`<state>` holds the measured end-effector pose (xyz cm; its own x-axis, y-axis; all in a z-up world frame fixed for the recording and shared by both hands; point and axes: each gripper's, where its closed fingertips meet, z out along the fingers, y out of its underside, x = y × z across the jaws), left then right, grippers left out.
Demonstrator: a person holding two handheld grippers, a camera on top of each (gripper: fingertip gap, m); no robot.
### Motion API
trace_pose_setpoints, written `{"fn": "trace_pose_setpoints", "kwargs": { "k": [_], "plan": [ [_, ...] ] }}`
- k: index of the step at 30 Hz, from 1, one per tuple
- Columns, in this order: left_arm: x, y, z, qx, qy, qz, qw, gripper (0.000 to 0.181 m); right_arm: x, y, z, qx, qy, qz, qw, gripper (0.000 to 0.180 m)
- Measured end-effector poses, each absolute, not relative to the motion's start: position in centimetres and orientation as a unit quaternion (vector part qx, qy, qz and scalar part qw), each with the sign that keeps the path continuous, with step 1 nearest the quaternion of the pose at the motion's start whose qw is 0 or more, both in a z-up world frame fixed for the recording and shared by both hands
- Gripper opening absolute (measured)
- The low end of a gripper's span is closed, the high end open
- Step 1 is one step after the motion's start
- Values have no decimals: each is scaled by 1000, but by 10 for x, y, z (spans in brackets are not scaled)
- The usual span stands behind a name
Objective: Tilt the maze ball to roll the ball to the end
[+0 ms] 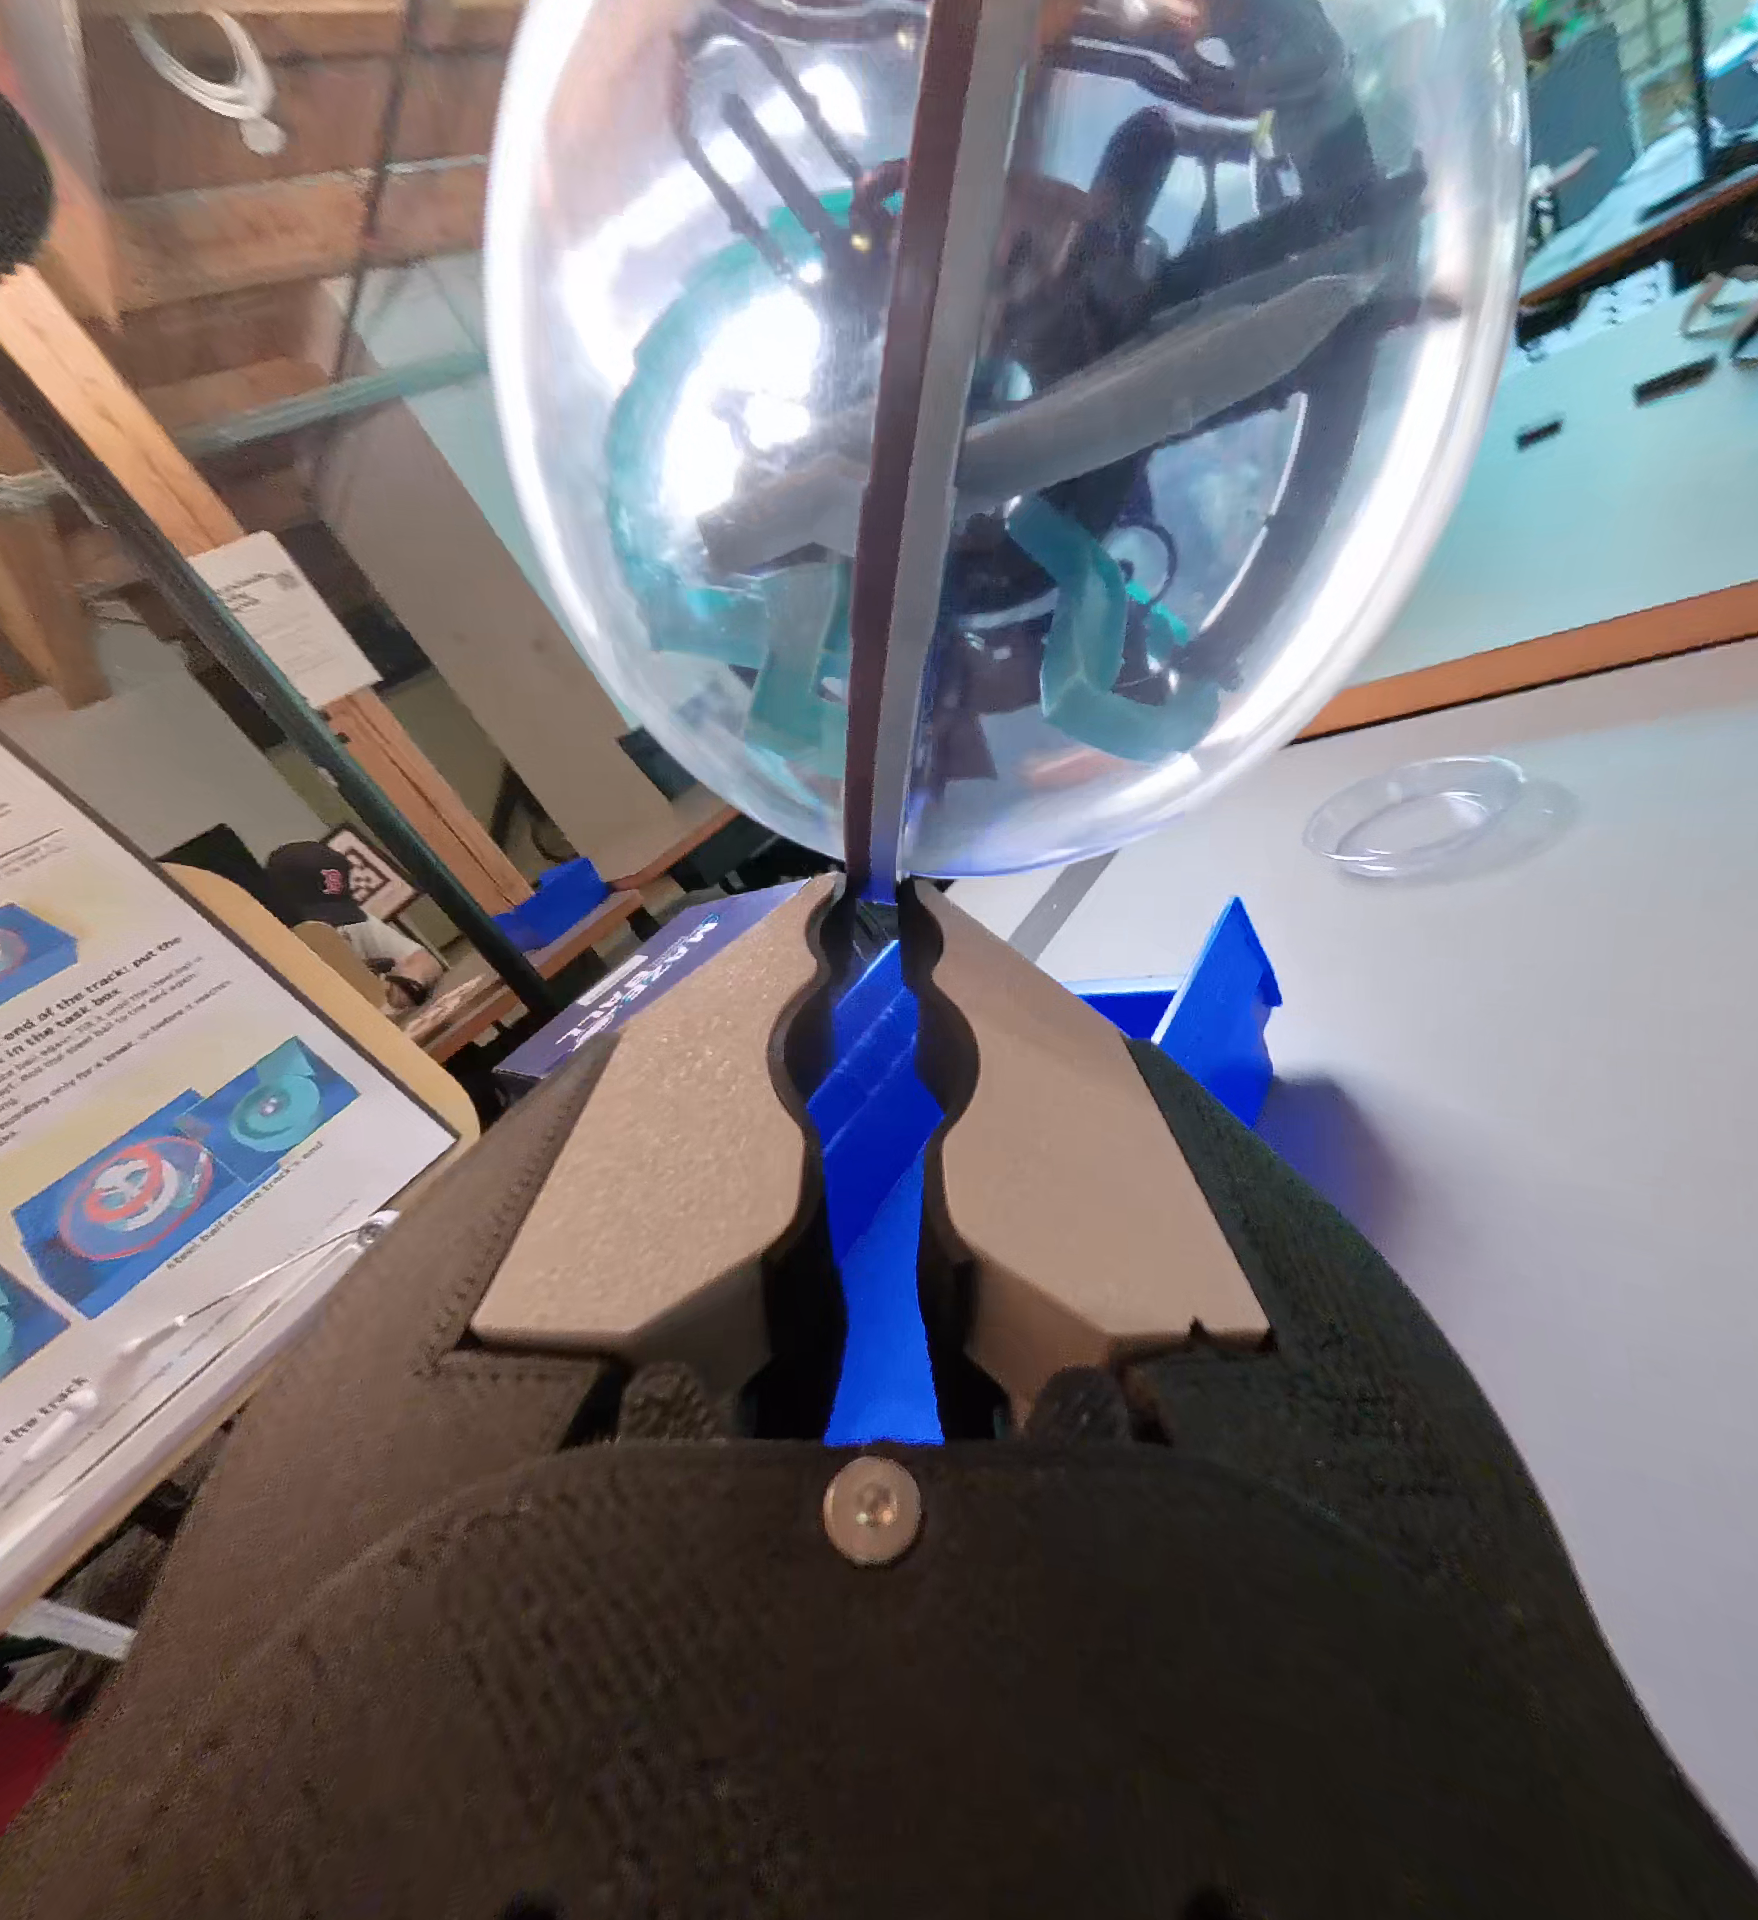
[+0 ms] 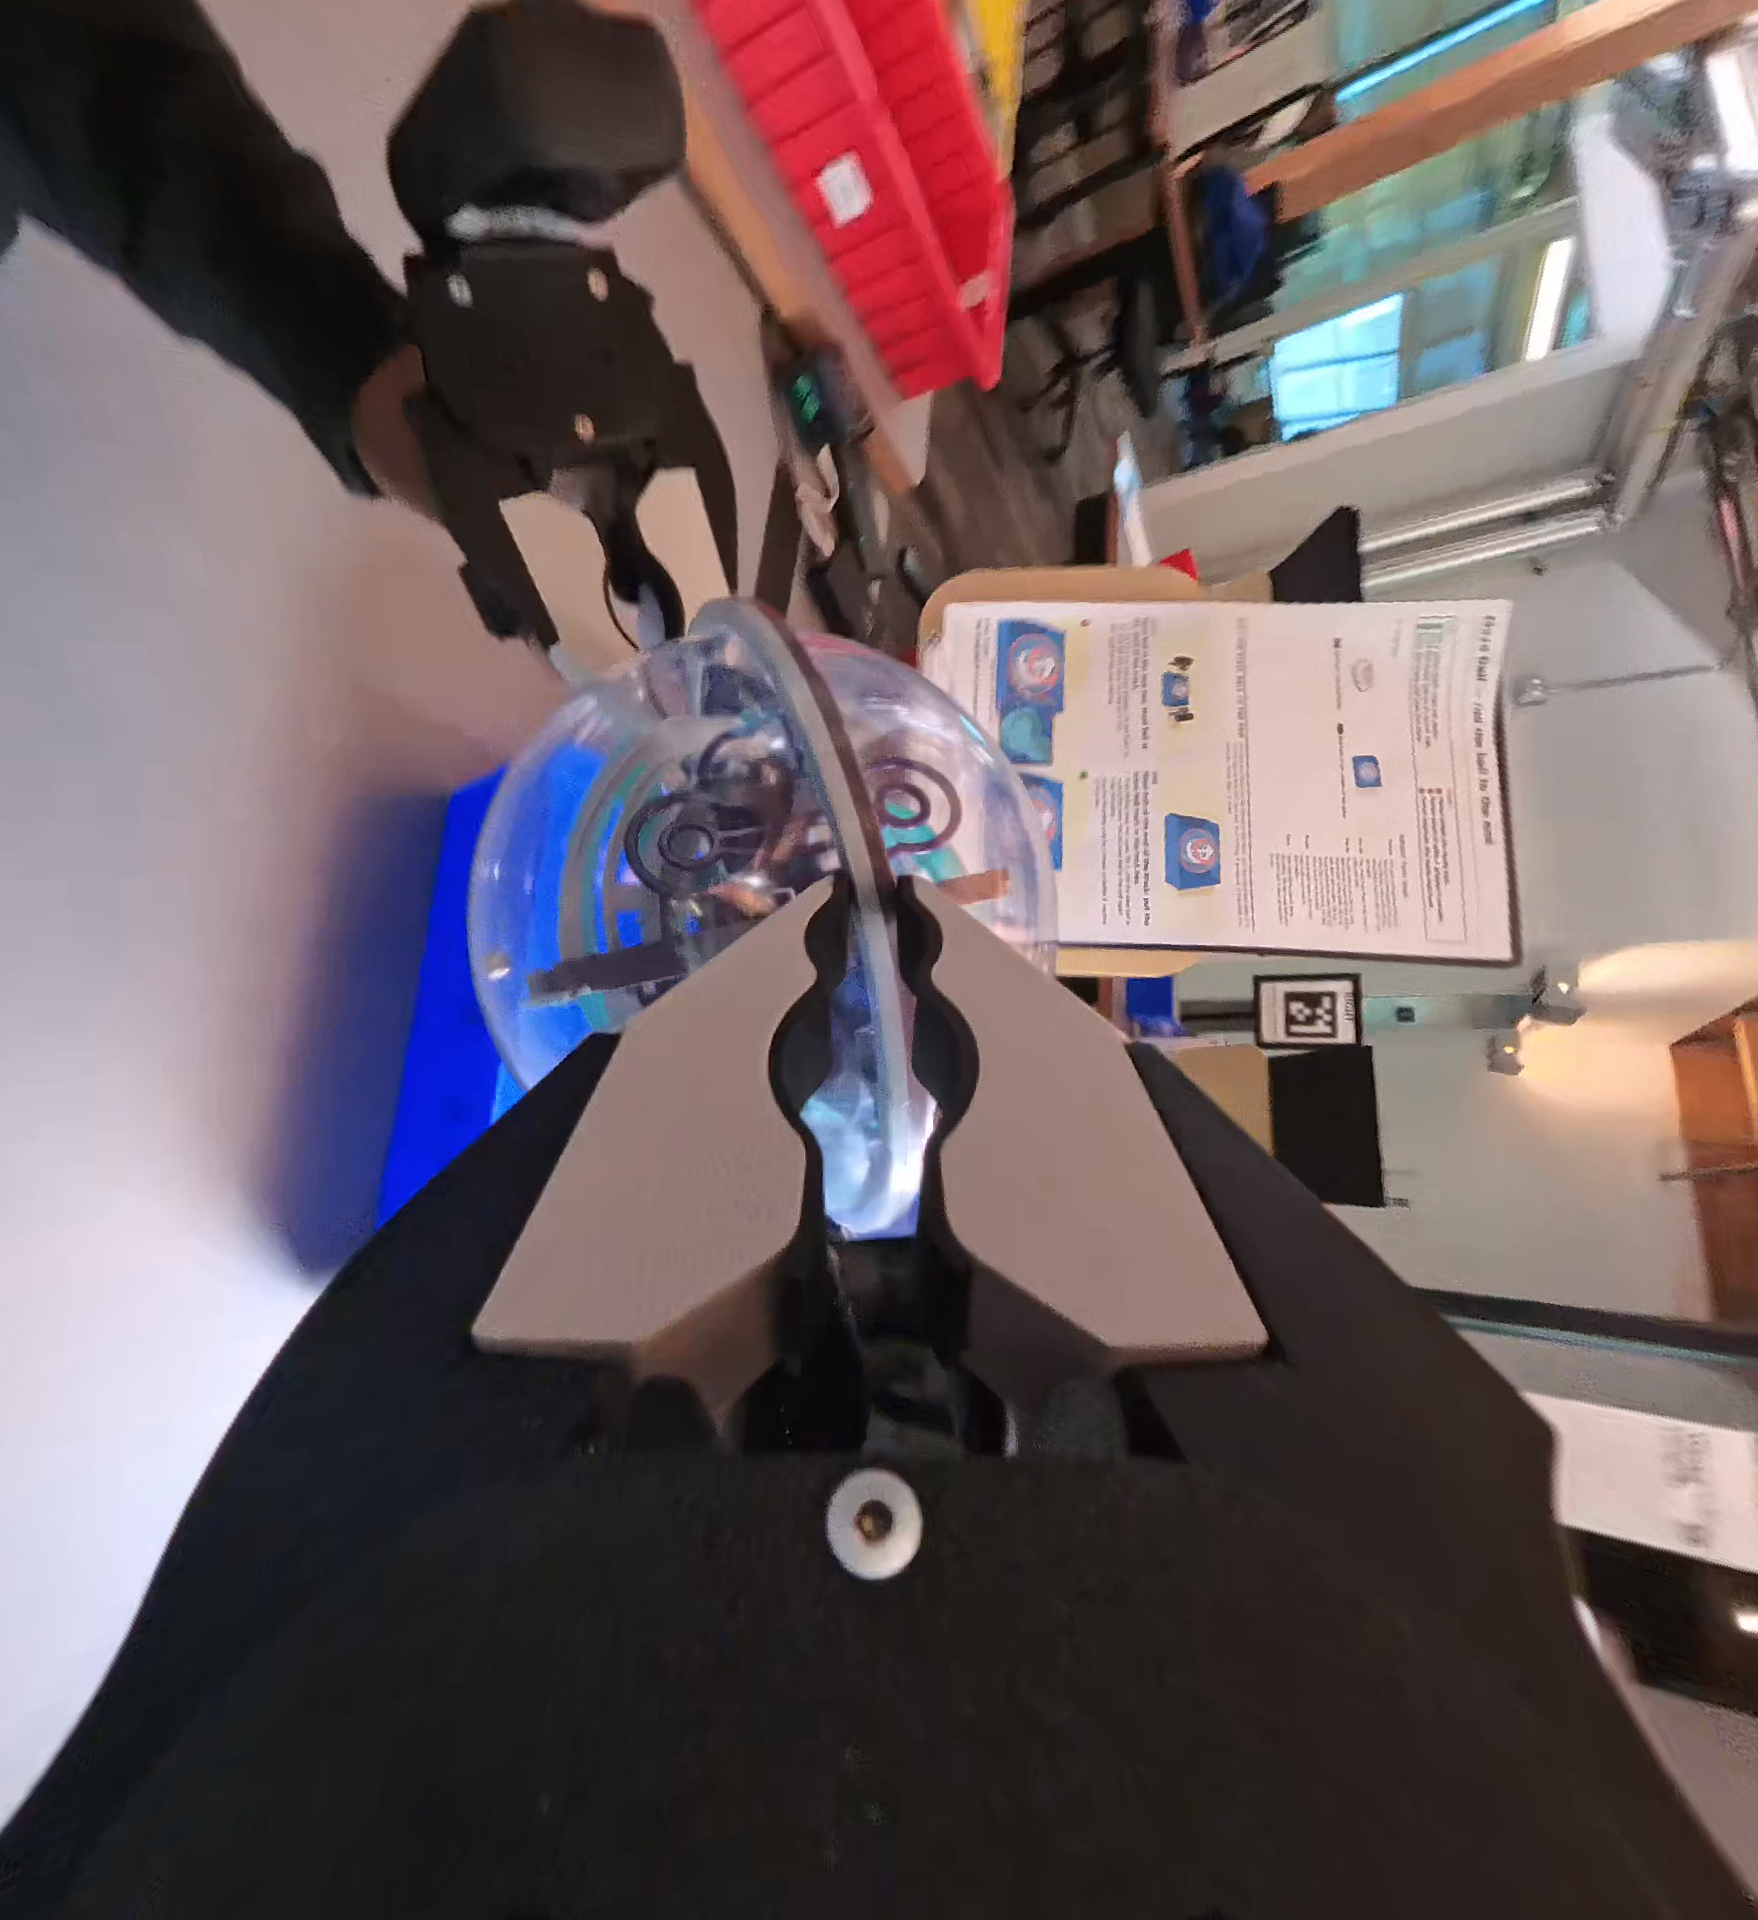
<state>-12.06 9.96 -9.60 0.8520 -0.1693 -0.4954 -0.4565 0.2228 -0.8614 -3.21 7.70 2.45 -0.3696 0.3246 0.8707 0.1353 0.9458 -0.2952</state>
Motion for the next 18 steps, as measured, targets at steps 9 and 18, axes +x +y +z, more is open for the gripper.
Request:
{"fn": "trace_pose_setpoints", "kwargs": {
  "k": [9,18],
  "plan": [
    [-117,59,-28,-702,478,57,525,6,-11,122,53,-310,-602,400,617,7],
    [-70,65,-82,-703,504,-46,499,0,-19,134,-40,-372,-593,430,570,0]
  ]
}}
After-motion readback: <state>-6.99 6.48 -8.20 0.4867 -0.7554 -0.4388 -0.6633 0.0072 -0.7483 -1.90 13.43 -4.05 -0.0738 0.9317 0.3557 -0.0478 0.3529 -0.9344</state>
